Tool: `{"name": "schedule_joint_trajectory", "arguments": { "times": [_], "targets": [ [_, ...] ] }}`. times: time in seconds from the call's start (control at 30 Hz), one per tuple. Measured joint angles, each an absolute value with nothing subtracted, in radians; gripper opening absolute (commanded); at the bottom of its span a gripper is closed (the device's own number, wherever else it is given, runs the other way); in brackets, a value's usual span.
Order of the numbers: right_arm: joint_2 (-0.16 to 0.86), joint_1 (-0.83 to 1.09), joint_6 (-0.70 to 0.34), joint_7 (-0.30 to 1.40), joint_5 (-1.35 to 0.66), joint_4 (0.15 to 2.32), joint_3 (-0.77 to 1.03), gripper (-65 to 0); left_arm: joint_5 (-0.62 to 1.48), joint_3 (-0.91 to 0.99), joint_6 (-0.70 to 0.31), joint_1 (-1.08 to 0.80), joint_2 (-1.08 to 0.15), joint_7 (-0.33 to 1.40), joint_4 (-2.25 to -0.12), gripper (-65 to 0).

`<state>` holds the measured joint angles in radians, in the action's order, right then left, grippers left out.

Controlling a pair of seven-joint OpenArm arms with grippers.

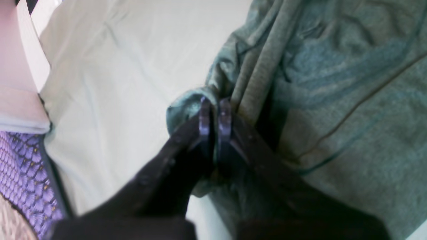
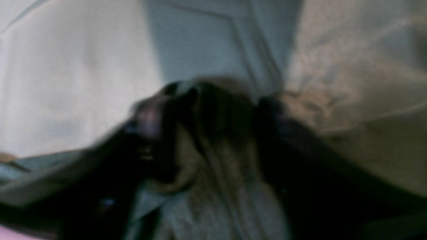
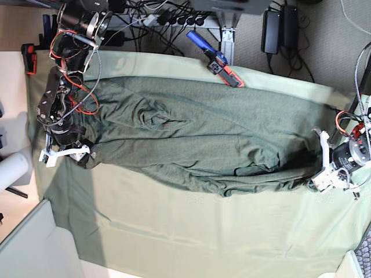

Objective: Fold the T-shirt properly
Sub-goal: 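Pull both held ends apart to straighten the narrowed shirt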

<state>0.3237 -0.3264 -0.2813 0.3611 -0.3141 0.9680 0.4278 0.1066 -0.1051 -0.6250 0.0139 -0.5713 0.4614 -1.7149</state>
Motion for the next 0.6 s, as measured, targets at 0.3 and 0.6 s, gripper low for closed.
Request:
{"name": "schedule_joint_trajectory", "arguments": {
  "times": [0.3, 0.6],
  "targets": [
    [0.333, -0.276, -0.315, 0.401, -0.279, 1.098, 0.427, -65.0, 0.106, -0.105, -0.606, 0.014, -0.635, 0.442, -1.715, -64.5],
    [0.335, -0.105, -0.319, 0.418, -0.281, 1.373, 0.431, -65.0, 0.134, -0.105, -0.603, 0.01, -0.646, 0.521, -1.716, -49.6]
  ]
}}
